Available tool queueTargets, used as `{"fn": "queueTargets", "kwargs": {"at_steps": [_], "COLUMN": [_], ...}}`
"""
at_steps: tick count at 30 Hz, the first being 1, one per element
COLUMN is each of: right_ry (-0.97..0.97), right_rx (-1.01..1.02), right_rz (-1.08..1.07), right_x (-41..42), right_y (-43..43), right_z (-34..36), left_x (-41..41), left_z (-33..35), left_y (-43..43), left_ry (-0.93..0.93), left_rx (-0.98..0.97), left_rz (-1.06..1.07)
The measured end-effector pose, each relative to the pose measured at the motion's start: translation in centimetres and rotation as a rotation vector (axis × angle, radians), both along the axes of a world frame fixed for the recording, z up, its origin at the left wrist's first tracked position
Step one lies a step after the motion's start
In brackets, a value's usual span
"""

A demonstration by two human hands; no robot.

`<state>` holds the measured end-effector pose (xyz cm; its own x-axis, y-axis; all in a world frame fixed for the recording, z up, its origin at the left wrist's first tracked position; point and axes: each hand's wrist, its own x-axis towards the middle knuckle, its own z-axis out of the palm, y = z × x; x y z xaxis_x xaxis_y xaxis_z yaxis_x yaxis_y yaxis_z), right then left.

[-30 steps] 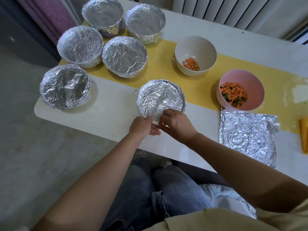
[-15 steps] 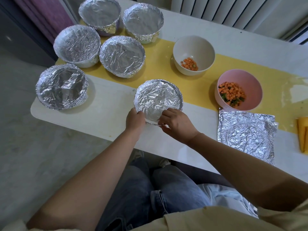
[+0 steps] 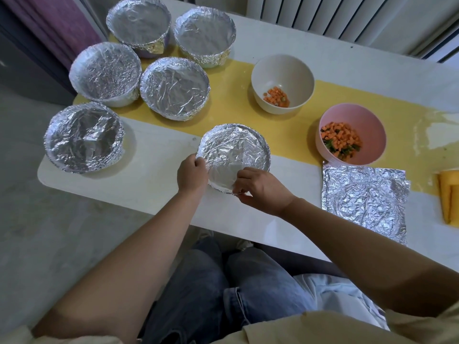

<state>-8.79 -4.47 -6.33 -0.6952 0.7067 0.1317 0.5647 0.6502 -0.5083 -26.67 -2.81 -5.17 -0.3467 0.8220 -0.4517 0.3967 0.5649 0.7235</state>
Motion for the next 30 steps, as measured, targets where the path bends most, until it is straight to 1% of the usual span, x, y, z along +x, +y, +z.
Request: {"fn": "queueTargets", "kwargs": {"at_steps": [2, 5, 9, 15, 18, 20, 24, 27, 30], "right_ry": [0.001, 0.014, 0.025, 0.023, 0.029, 0.042, 0.053, 0.064, 0.058], "right_rx": [-0.008, -0.002, 0.009, 0.005, 0.004, 0.007, 0.020, 0.014, 0.010], "right_rz": [0.000, 0.003, -0.011, -0.053, -0.099, -0.155, -0.243, -0.285, -0.316], "right_x": [0.0, -0.2, -0.2, -0.7, -0.8, -1.2, -2.5, -3.3, -4.0], "right_y": [0.1, 0.1, -0.1, -0.4, -0.4, -0.3, 0.3, 0.3, 0.3], "right_z": [0.0, 0.0, -0.2, -0.4, -0.4, -0.3, -0.1, -0.2, -0.5], "left_x": [-0.1, -0.3, -0.4, -0.4, -0.3, -0.1, -0.2, -0.6, -0.5], "left_z": [-0.1, -0.6, -1.2, -1.1, -0.6, -0.2, -0.1, -0.3, 0.0], "left_y": [0.2, 0.4, 1.2, 2.0, 2.2, 2.0, 1.1, 0.1, -0.6], "left_ry": [0.055, 0.086, 0.043, 0.077, -0.018, -0.087, -0.215, -0.218, -0.257], "left_rx": [0.016, 0.028, 0.029, 0.059, 0.060, 0.019, -0.075, -0.112, -0.194], "left_rz": [-0.017, -0.028, -0.093, -0.139, -0.165, -0.172, -0.121, -0.111, -0.118]}}
